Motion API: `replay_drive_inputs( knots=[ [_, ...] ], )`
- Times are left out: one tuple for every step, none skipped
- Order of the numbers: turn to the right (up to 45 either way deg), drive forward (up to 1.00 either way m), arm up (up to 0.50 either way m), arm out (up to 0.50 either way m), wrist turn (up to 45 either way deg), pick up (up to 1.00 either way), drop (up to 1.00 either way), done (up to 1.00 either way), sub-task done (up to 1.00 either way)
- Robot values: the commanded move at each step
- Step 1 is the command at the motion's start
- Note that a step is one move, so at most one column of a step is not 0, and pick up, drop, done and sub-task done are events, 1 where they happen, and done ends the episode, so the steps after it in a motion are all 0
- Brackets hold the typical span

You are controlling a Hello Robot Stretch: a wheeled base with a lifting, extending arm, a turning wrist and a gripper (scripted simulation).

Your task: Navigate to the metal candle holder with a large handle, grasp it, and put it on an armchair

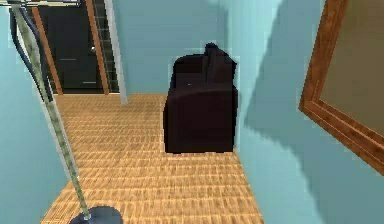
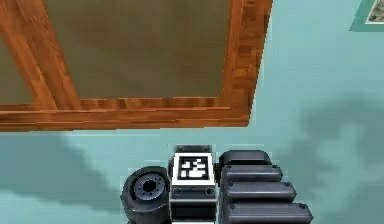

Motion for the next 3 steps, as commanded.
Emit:
replay_drive_inputs(
  knots=[
    [9.0, 0.0, 0.0, 0.0, 0.0, 0.0, 0.0, 0.0, 0.0],
    [-45.0, 0.0, 0.0, 0.0, 0.0, 0.0, 0.0, 0.0, 0.0],
    [-45.0, 0.0, 0.0, 0.0, 0.0, 0.0, 0.0, 0.0, 0.0]
  ],
)
